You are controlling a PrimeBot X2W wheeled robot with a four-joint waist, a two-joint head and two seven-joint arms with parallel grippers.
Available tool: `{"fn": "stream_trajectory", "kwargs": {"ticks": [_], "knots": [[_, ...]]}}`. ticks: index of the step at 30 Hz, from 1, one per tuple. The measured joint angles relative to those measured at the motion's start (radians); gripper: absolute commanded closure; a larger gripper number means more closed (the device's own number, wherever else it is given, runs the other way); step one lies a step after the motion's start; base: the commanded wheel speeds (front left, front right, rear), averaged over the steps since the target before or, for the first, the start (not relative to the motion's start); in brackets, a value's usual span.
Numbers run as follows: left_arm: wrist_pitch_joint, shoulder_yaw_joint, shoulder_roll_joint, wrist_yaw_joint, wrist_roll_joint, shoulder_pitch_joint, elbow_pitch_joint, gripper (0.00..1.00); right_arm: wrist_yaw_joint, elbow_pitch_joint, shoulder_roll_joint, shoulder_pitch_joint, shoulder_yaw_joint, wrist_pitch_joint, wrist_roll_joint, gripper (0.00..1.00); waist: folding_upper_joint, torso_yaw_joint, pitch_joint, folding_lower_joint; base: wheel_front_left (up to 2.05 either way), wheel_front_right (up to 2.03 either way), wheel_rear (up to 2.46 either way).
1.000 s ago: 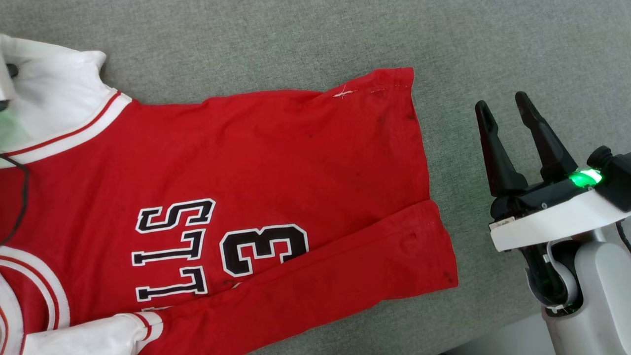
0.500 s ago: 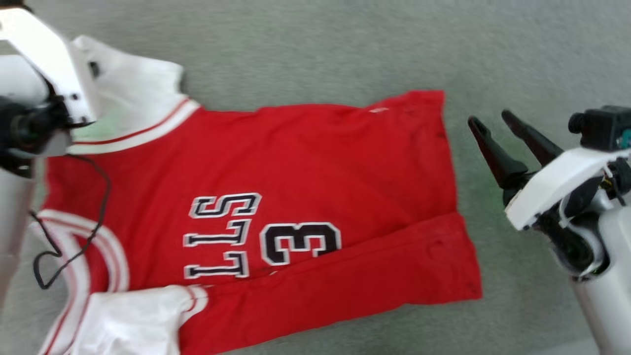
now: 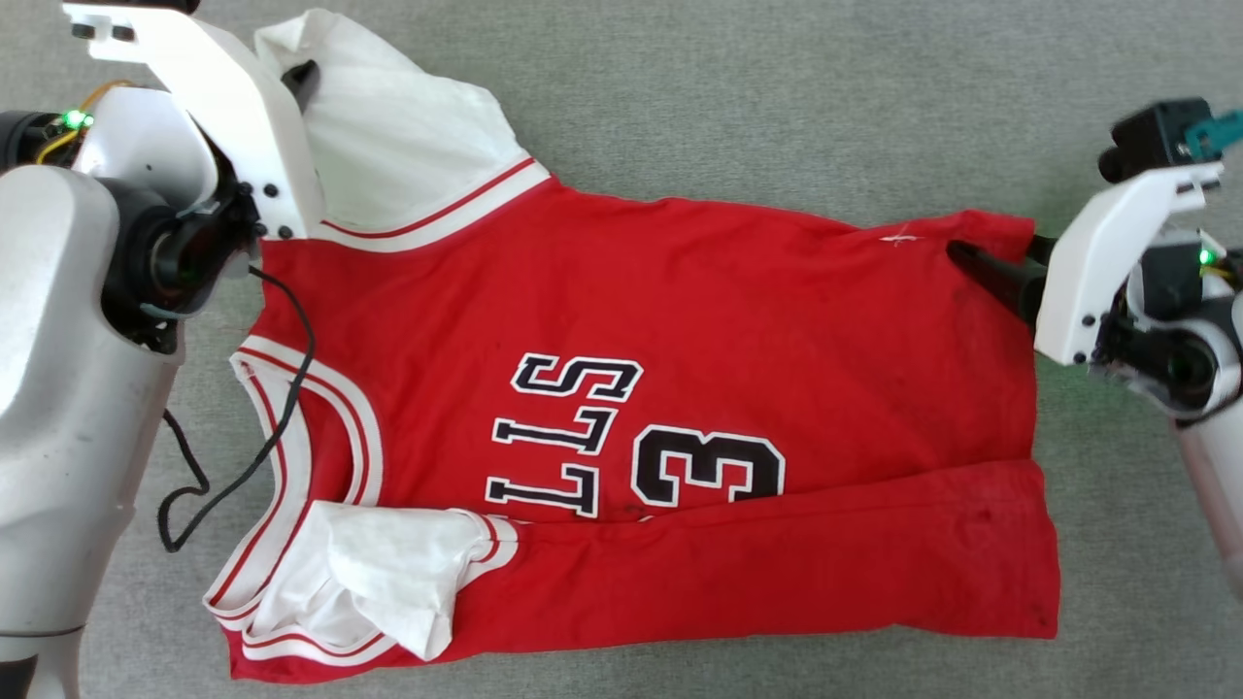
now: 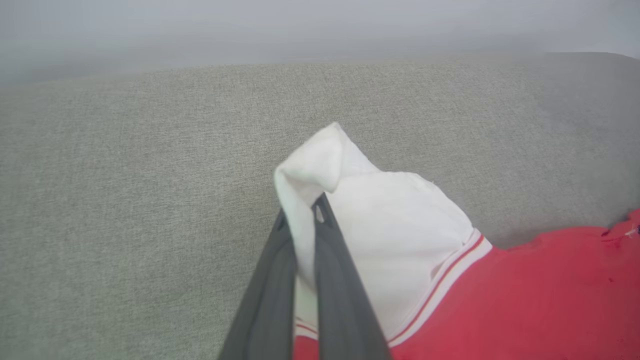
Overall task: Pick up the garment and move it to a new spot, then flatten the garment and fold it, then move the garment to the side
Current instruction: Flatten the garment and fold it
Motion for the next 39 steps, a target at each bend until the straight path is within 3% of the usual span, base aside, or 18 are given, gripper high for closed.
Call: {"fn": "stream_trajectory", "kwargs": {"ticks": [1, 2, 4, 10, 18, 27, 35, 36, 37, 38, 39], "knots": [[-0.01, -0.003, -0.007, -0.002, 0.001, 0.0, -0.002, 1.0, 0.0, 0.032, 0.0, -0.031, 0.015, 0.052, -0.003, 0.0, 0.0, 0.011, 0.005, -0.0001, 0.0, 0.0, 0.0], [-0.015, -0.004, -0.009, -0.004, 0.001, 0.0, -0.002, 1.0, 0.0, 0.046, 0.0, -0.044, 0.021, 0.076, -0.001, 0.49, 0.0, 0.015, 0.007, 0.0, 0.0, 0.0, 0.0], [-0.024, -0.006, -0.011, -0.01, 0.002, 0.0, -0.002, 1.0, 0.0, 0.068, -0.001, -0.065, 0.033, 0.112, -0.003, 1.0, 0.0, 0.021, 0.008, -0.0001, 0.0, 0.0, 0.0], [-0.06, -0.002, -0.013, -0.025, -0.005, 0.012, 0.016, 1.0, 0.0, 0.083, 0.0, -0.086, 0.06, 0.115, -0.009, 1.0, 0.0, 0.027, -0.011, -0.0001, 0.0, 0.0, 0.0], [-0.154, 0.045, 0.015, -0.028, -0.033, 0.129, -0.003, 1.0, 0.0, 0.002, -0.015, -0.041, 0.036, -0.032, -0.023, 1.0, 0.0, 0.026, -0.092, -0.0001, 0.0, 0.0, 0.0], [-0.274, 0.101, 0.058, 0.051, -0.052, 0.443, -0.114, 1.0, 0.0, -0.086, -0.017, 0.192, -0.02, -0.129, -0.035, 1.0, 0.0, 0.026, -0.228, -0.0001, 0.0, 0.0, 0.0], [-0.313, 0.097, 0.018, 0.126, -0.113, 0.774, -0.183, 1.0, 0.0, -0.109, 0.019, 0.416, -0.078, -0.158, -0.05, 1.0, 0.0, 0.031, -0.312, -0.0002, 0.0, 0.0, 0.0], [-0.314, 0.093, 0.007, 0.132, -0.12, 0.805, -0.183, 1.0, 0.0, -0.106, 0.022, 0.439, -0.086, -0.161, -0.05, 0.87, 0.0, 0.032, -0.316, -0.0002, 0.0, 0.0, 0.0], [-0.314, 0.088, -0.004, 0.132, -0.131, 0.83, -0.181, 1.0, 0.0, -0.103, 0.028, 0.459, -0.088, -0.165, -0.051, 0.53, 0.0, 0.033, -0.32, -0.0002, 0.0, 0.0, 0.0], [-0.314, 0.081, -0.016, 0.135, -0.14, 0.852, -0.174, 0.63, 0.0, -0.102, 0.036, 0.48, -0.088, -0.172, -0.061, 0.0, 0.0, 0.033, -0.322, -0.0002, 0.0, 0.0, 0.0], [-0.311, 0.066, -0.026, 0.134, -0.143, 0.871, -0.165, 0.0, 0.0, -0.099, 0.05, 0.501, -0.092, -0.179, -0.065, 0.0, 0.0, 0.033, -0.324, -0.0002, 0.0, 0.0, 0.0]]}}
